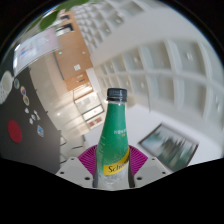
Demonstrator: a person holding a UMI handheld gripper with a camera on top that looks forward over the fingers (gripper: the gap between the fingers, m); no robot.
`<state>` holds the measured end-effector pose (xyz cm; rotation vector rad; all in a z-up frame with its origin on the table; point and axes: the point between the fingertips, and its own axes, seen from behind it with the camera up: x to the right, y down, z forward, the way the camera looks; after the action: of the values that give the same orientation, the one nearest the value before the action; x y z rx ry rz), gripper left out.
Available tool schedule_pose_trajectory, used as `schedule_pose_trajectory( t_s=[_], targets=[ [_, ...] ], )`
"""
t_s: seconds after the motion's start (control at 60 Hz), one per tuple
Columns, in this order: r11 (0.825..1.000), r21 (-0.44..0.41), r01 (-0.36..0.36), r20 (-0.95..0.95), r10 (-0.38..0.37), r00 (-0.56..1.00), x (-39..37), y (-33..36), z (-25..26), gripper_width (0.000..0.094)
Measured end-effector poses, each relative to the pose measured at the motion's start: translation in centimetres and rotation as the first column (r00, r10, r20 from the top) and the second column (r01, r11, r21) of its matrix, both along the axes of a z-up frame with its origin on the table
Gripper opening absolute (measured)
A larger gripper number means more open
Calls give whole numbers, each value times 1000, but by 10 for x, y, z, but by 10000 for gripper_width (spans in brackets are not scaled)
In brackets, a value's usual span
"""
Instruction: Pour water
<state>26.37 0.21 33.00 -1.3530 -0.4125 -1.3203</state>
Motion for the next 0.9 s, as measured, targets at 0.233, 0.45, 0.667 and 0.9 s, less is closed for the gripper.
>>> schedule_pose_trajectory(
  t_s=[0.233,0.45,0.667,0.9],
  targets=[
    [996,-83,-39,661,85,746,-145,86,26,415],
    [962,-271,-31,896,264,358,-245,137,-74,414],
    [947,-318,-51,894,318,315,-262,150,-111,413],
    [918,-142,-371,459,393,797,-236,131,-16,411]
  ],
)
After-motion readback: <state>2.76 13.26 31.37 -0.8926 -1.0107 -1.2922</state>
